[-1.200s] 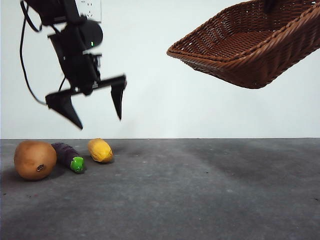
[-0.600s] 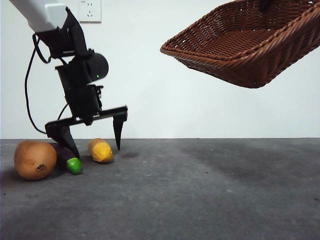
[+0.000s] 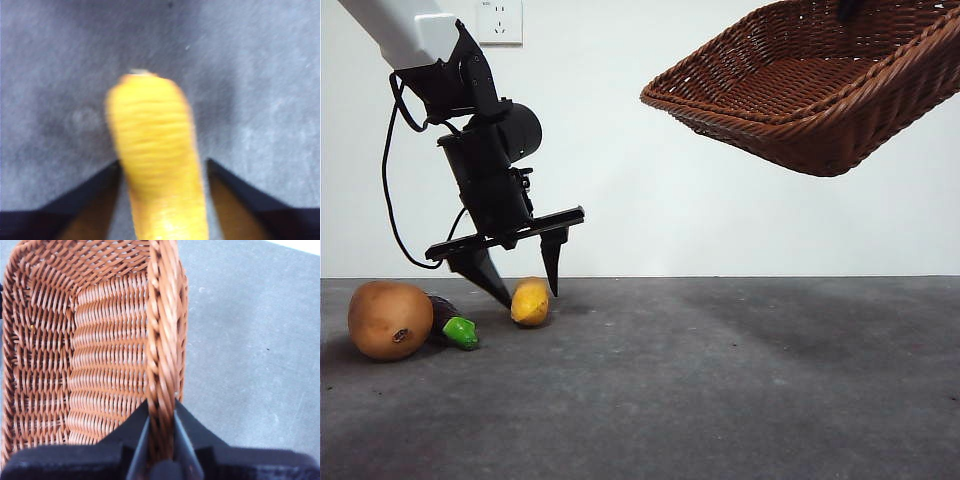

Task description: Help me put the vegetables on the table into the basket

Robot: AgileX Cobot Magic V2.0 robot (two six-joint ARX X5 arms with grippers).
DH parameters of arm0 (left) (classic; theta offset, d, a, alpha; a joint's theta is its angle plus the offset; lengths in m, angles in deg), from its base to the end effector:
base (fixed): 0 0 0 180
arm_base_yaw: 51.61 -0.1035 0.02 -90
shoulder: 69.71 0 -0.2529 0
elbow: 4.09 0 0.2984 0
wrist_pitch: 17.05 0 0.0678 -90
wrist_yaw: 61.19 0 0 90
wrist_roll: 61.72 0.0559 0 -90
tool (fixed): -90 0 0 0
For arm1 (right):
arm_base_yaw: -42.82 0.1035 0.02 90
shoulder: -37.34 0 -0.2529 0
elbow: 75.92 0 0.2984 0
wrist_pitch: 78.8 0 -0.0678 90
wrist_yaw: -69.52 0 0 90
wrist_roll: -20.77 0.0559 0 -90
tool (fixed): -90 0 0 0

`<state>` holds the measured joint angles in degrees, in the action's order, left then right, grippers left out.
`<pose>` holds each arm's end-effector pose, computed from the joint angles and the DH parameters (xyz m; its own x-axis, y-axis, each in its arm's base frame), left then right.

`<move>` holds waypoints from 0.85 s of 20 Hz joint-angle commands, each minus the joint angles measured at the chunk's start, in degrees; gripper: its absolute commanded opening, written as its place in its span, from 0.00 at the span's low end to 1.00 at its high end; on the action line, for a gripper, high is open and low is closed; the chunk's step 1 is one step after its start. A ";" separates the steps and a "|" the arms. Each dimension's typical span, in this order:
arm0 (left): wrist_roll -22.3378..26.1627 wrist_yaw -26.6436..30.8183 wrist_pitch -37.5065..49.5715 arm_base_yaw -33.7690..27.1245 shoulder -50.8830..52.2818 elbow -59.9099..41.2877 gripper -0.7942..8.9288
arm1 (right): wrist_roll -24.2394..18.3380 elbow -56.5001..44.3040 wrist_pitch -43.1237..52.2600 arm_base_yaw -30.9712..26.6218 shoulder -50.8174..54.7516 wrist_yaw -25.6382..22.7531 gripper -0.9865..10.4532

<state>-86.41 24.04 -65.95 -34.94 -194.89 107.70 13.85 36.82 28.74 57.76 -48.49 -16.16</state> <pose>0.4905 -0.1517 0.1318 0.4201 -0.2126 -0.8822 -0.0609 0.9634 -0.2611 0.3412 0.0954 0.4026 0.6553 0.2528 -0.7118 -0.3889 0.9208 -0.0310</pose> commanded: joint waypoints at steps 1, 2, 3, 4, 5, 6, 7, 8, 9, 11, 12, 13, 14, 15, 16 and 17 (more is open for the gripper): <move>0.15 -0.39 0.72 0.11 -1.16 -0.28 0.07 | 0.20 -0.11 0.92 0.04 0.11 0.24 0.08; 1.07 -1.38 0.72 0.09 -1.16 -0.28 0.07 | 0.20 -0.13 0.85 0.04 0.11 0.24 0.08; 1.44 -2.08 0.72 0.09 -1.14 -0.28 0.07 | 0.24 -0.13 0.85 0.04 0.09 0.24 0.08; 2.51 -3.28 0.68 0.00 -0.72 -0.28 0.07 | 0.46 -0.13 0.85 0.04 0.09 0.24 0.08; 4.20 -3.32 0.68 -0.15 0.09 -0.28 0.07 | 0.70 -0.13 0.85 0.04 0.04 0.22 0.08; 6.27 -3.26 0.70 -0.15 1.40 -0.28 0.07 | 0.85 -0.13 0.87 0.04 -0.24 0.22 0.08; 8.83 -3.26 0.92 -0.15 3.28 -0.28 0.07 | 0.94 -0.17 0.50 0.04 -0.42 0.22 0.08; 10.56 -3.21 0.90 -0.28 5.44 -0.28 0.07 | 1.42 -0.17 0.44 0.04 -0.81 0.22 0.08; 12.66 -3.34 0.90 -0.46 8.17 -0.28 0.07 | 2.08 -0.17 0.24 0.04 -1.42 0.24 0.08; 17.44 -4.72 0.07 -0.87 14.21 -0.28 0.07 | 2.29 -0.17 -0.13 0.04 -3.02 0.39 0.08; 19.47 -4.70 -0.68 -1.01 17.07 -0.28 0.07 | 2.43 -0.17 -0.33 0.04 -4.04 0.92 0.08; 21.94 -4.90 -1.92 -1.14 20.48 -0.31 0.07 | 2.71 -0.17 -0.63 0.04 -5.29 1.84 0.08; 24.13 -6.19 -3.39 -1.16 23.32 -0.33 0.07 | 2.86 -0.17 -0.68 0.04 -6.38 2.75 0.08; 26.08 -8.02 -5.49 -1.29 26.51 -0.35 0.07 | 3.52 -0.17 -0.52 0.04 -7.82 3.56 0.08; 27.08 -9.25 -7.32 -1.38 29.09 -0.39 0.07 | 3.85 -0.17 -0.28 0.04 -8.94 3.91 0.08; 29.07 -11.21 -9.49 -1.38 32.17 -0.61 0.07 | 3.91 -0.17 0.11 0.04 -10.01 4.57 0.08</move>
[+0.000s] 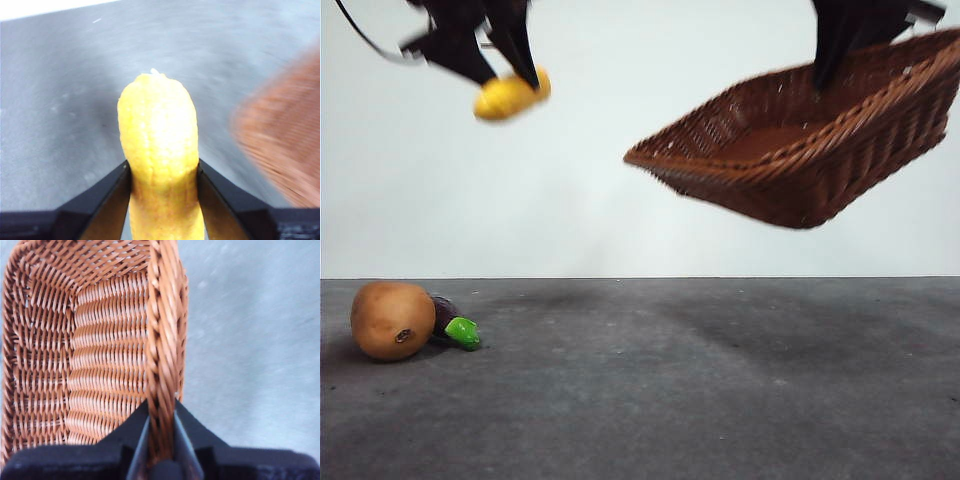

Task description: Help me put the vegetables on the table into the basket

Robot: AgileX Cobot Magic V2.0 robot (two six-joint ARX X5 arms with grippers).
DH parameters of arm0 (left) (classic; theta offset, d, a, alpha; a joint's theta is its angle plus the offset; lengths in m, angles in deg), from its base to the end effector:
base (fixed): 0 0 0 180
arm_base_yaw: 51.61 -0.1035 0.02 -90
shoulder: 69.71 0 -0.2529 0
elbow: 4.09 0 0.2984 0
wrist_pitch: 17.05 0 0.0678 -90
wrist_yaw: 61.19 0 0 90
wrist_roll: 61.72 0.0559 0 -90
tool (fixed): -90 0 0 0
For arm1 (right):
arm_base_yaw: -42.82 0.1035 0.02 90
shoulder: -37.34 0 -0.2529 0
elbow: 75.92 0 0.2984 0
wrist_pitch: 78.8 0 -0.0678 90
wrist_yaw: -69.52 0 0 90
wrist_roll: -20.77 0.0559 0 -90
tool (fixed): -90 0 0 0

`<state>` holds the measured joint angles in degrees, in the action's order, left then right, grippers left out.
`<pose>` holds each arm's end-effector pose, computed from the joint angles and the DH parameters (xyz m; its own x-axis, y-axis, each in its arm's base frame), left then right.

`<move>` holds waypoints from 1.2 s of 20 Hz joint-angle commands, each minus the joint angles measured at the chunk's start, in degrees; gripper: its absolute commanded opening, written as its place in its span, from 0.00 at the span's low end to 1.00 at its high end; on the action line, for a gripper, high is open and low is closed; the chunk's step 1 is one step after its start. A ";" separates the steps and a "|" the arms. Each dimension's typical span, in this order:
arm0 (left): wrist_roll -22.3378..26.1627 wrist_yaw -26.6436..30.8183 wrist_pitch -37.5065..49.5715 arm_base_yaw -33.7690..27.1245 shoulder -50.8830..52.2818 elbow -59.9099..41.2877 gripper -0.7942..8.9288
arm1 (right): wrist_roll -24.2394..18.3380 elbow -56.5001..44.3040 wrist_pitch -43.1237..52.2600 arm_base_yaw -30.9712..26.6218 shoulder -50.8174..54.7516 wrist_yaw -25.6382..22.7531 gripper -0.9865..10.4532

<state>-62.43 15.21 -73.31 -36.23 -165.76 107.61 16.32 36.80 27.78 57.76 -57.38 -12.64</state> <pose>0.4079 -0.1258 0.3560 0.6491 -0.4224 -0.6327 0.4221 0.8919 -0.1625 0.3792 0.1091 0.3463 0.5081 0.2767 -0.8156 -0.3909 0.9179 0.0679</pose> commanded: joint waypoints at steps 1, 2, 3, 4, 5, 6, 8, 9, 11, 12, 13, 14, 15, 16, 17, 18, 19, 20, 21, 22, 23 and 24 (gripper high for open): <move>7.10 -4.46 -3.65 -0.07 5.46 -1.11 0.07 | 1.68 -0.15 1.60 0.04 -1.88 2.32 0.08; 9.38 -7.06 -5.07 0.04 8.70 -2.69 0.07 | 2.05 -0.15 2.29 0.07 -2.58 4.31 0.08; 10.10 -9.49 -5.40 0.46 11.43 -4.90 0.07 | 2.78 -0.15 2.89 0.11 -2.97 5.51 0.08; 11.85 -12.59 -5.16 1.31 14.84 -8.59 0.07 | 3.04 -0.15 3.48 0.15 -3.39 6.69 0.08; 13.03 -13.84 -4.85 2.10 17.55 -12.04 0.07 | 3.34 -0.15 3.61 0.17 -3.65 7.23 0.08; 13.35 -13.84 -3.91 3.21 20.65 -16.52 0.07 | 3.34 -0.15 3.52 0.52 -3.83 7.56 0.08; 12.31 -13.90 1.01 6.05 25.11 -23.93 0.07 | 4.02 -0.15 3.50 1.49 -4.28 7.76 0.08; 11.13 -13.88 3.19 8.02 26.45 -26.01 0.07 | 4.13 -0.15 3.54 2.36 -4.57 7.76 0.08; 9.51 -13.90 5.05 12.70 26.84 -26.62 0.07 | 4.46 -0.15 3.74 4.74 -5.38 7.39 0.08; 9.38 -13.84 6.01 14.80 26.82 -26.62 0.07 | 4.76 -0.15 3.96 5.95 -5.75 6.99 0.08; 9.49 -13.81 7.10 17.27 26.58 -26.62 0.07 | 4.90 -0.15 4.48 7.41 -6.54 6.71 0.08; 10.43 -13.77 7.21 19.41 26.03 -26.62 0.07 | 5.14 -0.15 4.74 8.48 -7.23 6.73 0.08; 11.74 -13.05 6.51 21.18 25.44 -26.64 0.07 | 5.33 -0.15 4.92 9.38 -7.96 6.73 0.08; 12.00 -11.19 6.38 22.56 24.39 -26.62 0.07 | 5.35 -0.15 4.94 10.05 -8.57 6.73 0.08; 12.13 -9.81 6.58 23.41 23.26 -26.62 0.07 | 5.46 -0.15 5.01 10.69 -9.03 6.75 0.08; 12.37 -9.27 6.69 23.87 21.92 -26.62 0.07 | 5.49 -0.15 5.22 11.30 -9.18 6.73 0.08; 12.96 -9.20 6.56 23.98 20.59 -26.62 0.07 | 5.53 -0.15 5.84 11.78 -9.25 6.73 0.08; 13.44 -9.18 6.58 23.98 18.99 -26.62 0.07 | 5.92 -0.15 6.60 12.04 -9.25 6.93 0.08; 14.56 -9.27 6.62 24.00 16.96 -26.62 0.07 | 6.14 -0.15 6.95 12.09 -9.25 7.43 0.08; 14.86 -9.29 7.13 24.00 14.82 -26.62 0.07 | 6.19 -0.15 6.73 12.09 -9.25 7.61 0.08; 14.91 -9.31 8.15 24.00 12.79 -26.62 0.07 | 6.14 -0.15 6.69 12.09 -9.25 7.61 0.08; 14.91 -9.33 9.62 24.04 10.86 -26.64 0.07 | 6.14 -0.15 6.80 12.09 -9.25 7.65 0.08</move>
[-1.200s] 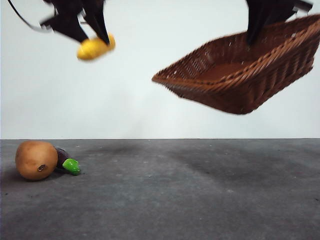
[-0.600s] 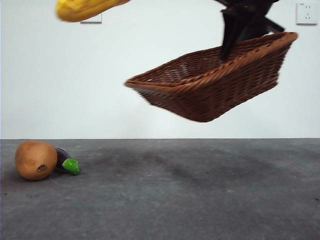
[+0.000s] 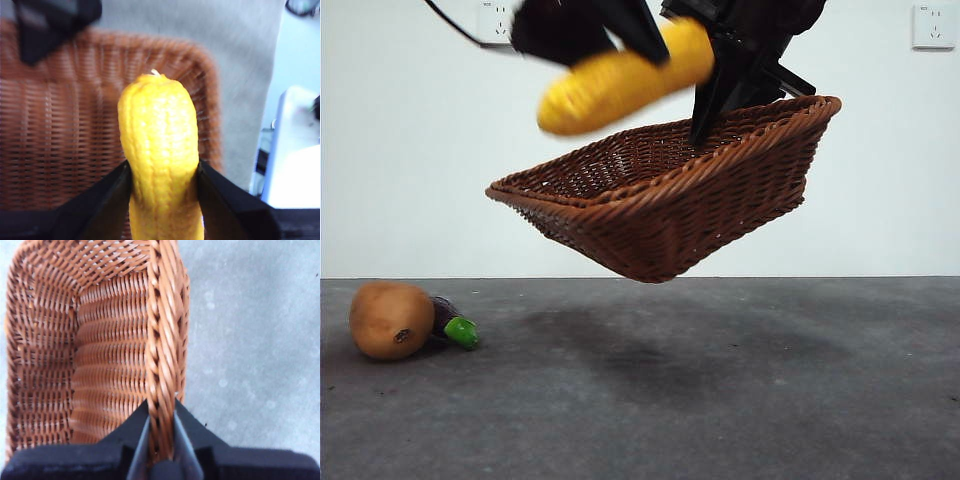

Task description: Help me put the vegetables on the table into the basket

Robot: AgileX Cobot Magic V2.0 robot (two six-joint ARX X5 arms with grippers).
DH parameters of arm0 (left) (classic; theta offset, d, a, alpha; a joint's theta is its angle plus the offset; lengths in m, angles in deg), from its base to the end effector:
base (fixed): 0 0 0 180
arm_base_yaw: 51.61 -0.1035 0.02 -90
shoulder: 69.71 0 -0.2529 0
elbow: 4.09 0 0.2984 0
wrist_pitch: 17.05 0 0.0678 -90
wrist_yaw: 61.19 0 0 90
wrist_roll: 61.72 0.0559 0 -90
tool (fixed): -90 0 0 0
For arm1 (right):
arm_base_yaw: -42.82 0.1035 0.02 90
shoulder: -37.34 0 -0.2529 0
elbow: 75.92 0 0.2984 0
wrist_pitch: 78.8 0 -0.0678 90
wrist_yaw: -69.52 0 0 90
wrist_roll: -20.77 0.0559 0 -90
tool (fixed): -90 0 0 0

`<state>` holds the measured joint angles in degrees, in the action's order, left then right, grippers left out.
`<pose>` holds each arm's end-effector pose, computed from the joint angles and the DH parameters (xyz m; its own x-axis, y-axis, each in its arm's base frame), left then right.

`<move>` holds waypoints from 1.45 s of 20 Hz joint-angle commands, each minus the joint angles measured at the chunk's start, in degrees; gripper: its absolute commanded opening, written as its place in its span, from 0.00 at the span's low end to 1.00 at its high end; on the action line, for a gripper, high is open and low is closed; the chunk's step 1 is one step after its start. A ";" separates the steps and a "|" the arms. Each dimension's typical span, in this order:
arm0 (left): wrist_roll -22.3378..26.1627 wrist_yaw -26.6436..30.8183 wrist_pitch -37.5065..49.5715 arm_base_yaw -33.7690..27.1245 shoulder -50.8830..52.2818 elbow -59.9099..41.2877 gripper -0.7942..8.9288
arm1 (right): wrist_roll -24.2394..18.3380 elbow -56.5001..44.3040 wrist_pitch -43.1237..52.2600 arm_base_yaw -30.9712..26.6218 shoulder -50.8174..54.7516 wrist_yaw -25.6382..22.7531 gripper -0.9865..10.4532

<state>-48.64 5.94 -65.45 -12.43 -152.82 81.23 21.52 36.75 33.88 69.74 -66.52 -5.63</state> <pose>0.2734 -0.2509 0.2800 0.2489 -0.7042 -0.6649 0.8967 0.4270 -0.1165 0.3850 0.2116 0.2908 0.3342 0.4571 -0.8243 -0.5470 0.8062 0.2254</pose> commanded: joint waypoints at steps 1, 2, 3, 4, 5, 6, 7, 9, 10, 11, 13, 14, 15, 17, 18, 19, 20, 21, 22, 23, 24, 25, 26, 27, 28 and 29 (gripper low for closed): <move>1.09 -0.48 3.32 0.57 -3.89 -0.24 0.07 | 0.92 -0.11 0.81 0.11 -0.11 0.70 0.08; 1.05 -1.44 5.01 0.68 -5.33 -0.26 0.07 | 0.92 -0.11 0.83 0.11 -0.11 1.01 0.08; 0.81 -2.19 6.78 0.85 -6.71 -0.24 0.07 | 0.92 -0.11 0.94 0.11 -0.11 1.68 0.08; 0.52 -2.21 7.82 1.18 -8.00 -0.24 0.07 | 0.90 -0.11 1.18 0.11 -0.11 1.75 0.08; 0.50 -2.21 7.89 1.27 -8.98 -0.24 0.07 | 0.90 -0.11 1.46 0.11 -0.11 1.75 0.08; 0.50 -2.19 7.61 1.27 -10.08 -0.24 0.07 | 0.90 -0.11 1.73 0.11 -0.11 2.10 0.08; 0.50 -2.19 7.61 1.29 -11.13 -0.24 0.07 | 0.90 -0.11 1.79 0.11 -0.11 2.40 0.08; 0.44 -2.19 7.58 1.29 -12.72 -0.24 0.08 | 0.61 -0.11 1.77 0.11 -0.11 3.17 0.08; 0.46 -2.21 7.21 1.29 -12.90 -0.24 0.13 | 0.57 -0.11 1.75 0.11 -0.11 3.19 0.08; 0.44 -2.69 7.15 1.36 -12.87 -0.24 0.25 | 0.57 -0.11 1.79 0.11 -0.11 3.17 0.08; -1.81 -3.08 7.15 1.36 -12.76 -0.22 0.52 | 0.50 -0.11 1.70 0.07 -0.11 3.17 0.08; -2.64 -3.06 7.17 1.33 -12.61 -0.20 0.54 | 0.50 -0.11 1.66 0.07 -0.11 3.17 0.08; -2.89 -3.06 7.21 1.33 -12.39 -0.11 0.54 | 0.48 -0.11 1.64 0.07 -0.11 3.17 0.08; -4.13 -2.97 7.28 1.29 -11.17 -0.11 0.54 | 0.44 -0.11 1.51 0.07 -0.11 3.17 0.08; -5.64 -2.71 7.30 1.11 -10.19 -0.11 0.54 | 0.39 -0.11 1.46 0.07 -0.11 3.17 0.08; -7.04 -2.34 7.41 0.81 -8.94 -0.09 0.54 | 0.28 -0.11 1.51 0.07 -0.11 3.13 0.08; -8.50 -2.32 7.50 0.24 -7.39 -0.09 0.54 | 0.28 -0.11 1.70 0.00 -0.11 3.10 0.08; -10.40 -1.27 7.50 -0.50 -5.49 -0.09 0.54 | 0.24 -0.11 1.75 -0.22 -0.11 2.80 0.08; -12.22 0.46 7.30 -1.25 -3.41 -0.09 0.54 | 0.00 -0.11 1.73 -0.79 -0.11 2.69 0.08; -14.03 2.01 6.56 -2.23 -0.98 -0.09 0.54 | -0.04 -0.11 1.70 -1.31 -0.11 2.78 0.08; -16.55 4.17 5.22 -3.52 1.95 -0.09 0.54 | -0.39 -0.11 1.68 -2.08 0.02 2.78 0.08; -18.73 6.40 3.67 -4.76 4.35 -0.09 0.54 | -0.59 -0.09 1.73 -3.04 0.28 2.78 0.08; -21.75 9.60 1.38 -6.29 7.08 -0.09 0.54 | -0.94 -0.09 1.70 -4.09 0.66 2.78 0.08; -24.09 13.14 -1.44 -8.07 9.38 -0.09 0.54 | -1.09 -0.09 1.73 -5.33 1.14 2.86 0.08; -25.31 16.87 -4.72 -9.90 11.23 -0.09 0.54 | -1.31 -0.09 1.75 -6.69 1.77 3.17 0.08; -25.86 20.74 -8.22 -11.74 12.07 -0.09 0.54 | -1.75 -0.09 1.84 -7.87 2.49 3.48 0.08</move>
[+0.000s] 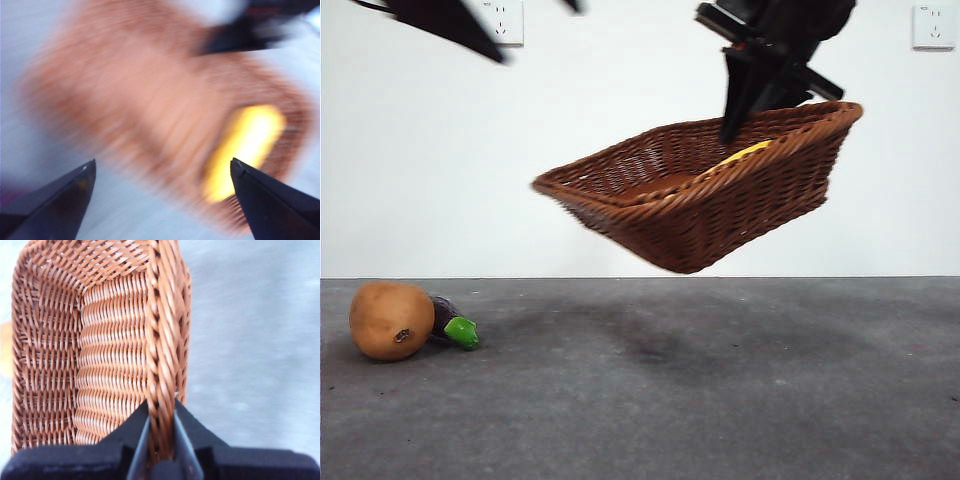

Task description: Help me put the vegetables on the table into the basket

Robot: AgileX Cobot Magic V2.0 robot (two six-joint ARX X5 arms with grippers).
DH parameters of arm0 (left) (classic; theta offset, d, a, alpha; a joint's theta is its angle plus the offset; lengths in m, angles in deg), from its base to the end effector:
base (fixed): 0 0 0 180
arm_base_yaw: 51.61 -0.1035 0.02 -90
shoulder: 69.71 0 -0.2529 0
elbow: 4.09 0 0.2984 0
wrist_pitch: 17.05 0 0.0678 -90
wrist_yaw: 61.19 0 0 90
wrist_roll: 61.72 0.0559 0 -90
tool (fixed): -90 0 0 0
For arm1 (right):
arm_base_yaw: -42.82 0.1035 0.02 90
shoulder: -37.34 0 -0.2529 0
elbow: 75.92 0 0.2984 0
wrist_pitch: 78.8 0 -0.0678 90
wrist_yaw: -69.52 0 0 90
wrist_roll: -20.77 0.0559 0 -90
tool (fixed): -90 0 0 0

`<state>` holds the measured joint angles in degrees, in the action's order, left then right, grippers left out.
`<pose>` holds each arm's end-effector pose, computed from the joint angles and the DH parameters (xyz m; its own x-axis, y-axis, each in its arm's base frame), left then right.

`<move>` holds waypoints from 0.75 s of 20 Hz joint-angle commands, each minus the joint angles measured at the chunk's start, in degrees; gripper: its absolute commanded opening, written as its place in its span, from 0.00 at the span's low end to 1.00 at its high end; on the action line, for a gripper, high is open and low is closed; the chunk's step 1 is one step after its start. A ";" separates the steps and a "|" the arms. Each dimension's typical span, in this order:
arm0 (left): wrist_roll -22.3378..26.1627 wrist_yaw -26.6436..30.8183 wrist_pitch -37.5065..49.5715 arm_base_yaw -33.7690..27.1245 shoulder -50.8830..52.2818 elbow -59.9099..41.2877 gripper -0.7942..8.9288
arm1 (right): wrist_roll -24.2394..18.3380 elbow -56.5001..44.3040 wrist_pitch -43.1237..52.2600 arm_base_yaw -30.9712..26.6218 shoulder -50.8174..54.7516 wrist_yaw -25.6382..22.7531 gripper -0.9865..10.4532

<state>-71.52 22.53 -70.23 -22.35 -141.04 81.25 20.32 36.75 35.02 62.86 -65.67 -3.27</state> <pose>0.2799 -0.1638 0.3374 0.6188 -0.4721 -0.6278 0.4579 0.8662 -0.2000 0.4058 0.1656 0.2989 0.3937 0.4585 -0.7967 -0.4868 0.8392 0.2424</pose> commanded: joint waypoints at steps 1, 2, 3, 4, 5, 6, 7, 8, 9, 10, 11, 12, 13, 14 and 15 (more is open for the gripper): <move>-3.61 7.58 -7.17 -3.78 0.15 -0.11 0.54 | -1.29 -0.09 0.70 -2.16 2.47 1.44 0.08; -4.42 9.31 -9.51 -5.40 -0.85 -0.11 0.54 | -1.53 -0.09 0.68 -2.97 3.17 1.46 0.08; -6.88 9.49 -11.23 -7.23 -2.60 -0.11 0.54 | -2.19 -0.09 0.63 -3.74 3.85 1.49 0.08; -8.83 9.49 -11.72 -8.70 -4.44 -0.11 0.54 | -2.82 -0.09 0.55 -4.35 4.31 1.44 0.08; -12.11 8.66 -11.67 -10.25 -6.67 -0.11 0.54 | -3.04 -0.09 0.50 -4.83 4.74 1.53 0.08; -15.58 7.08 -11.39 -11.67 -9.09 -0.11 0.54 | -3.10 -0.09 0.52 -5.25 5.05 2.29 0.08; -17.46 6.19 -10.86 -12.50 -11.17 -0.11 0.54 | -3.13 -0.09 0.52 -5.51 5.09 3.91 0.08; -18.86 5.86 -10.67 -12.92 -13.07 -0.11 0.54 | -3.39 -0.09 0.39 -5.53 5.09 5.11 0.08; -19.65 6.08 -10.80 -12.96 -14.64 -0.11 0.54 | -3.65 -0.09 0.35 -5.53 5.09 5.55 0.08; -21.18 6.29 -11.19 -12.96 -16.57 -0.11 0.54 | -3.78 -0.09 0.35 -5.53 5.09 5.55 0.08; -22.08 6.27 -11.28 -12.96 -18.27 -0.11 0.54 | -3.91 -0.09 0.39 -5.51 5.09 5.55 0.08; -22.82 6.32 -11.26 -12.96 -20.13 -0.11 0.54 | -4.22 -0.09 0.37 -5.49 5.09 5.55 0.08; -23.02 7.06 -11.21 -12.96 -21.62 -0.11 0.54 | -4.37 -0.09 0.28 -5.49 5.09 5.55 0.08; -23.04 8.33 -11.34 -12.96 -22.80 -0.11 0.54 | -4.37 -0.09 0.09 -5.49 5.09 5.57 0.08; -23.04 9.35 -11.47 -12.96 -23.85 -0.11 0.54 | -4.59 -0.09 -0.22 -5.49 5.09 5.55 0.08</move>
<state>-93.80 31.45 -81.47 -35.22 -164.69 81.34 15.97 36.75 34.29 57.22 -61.03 1.56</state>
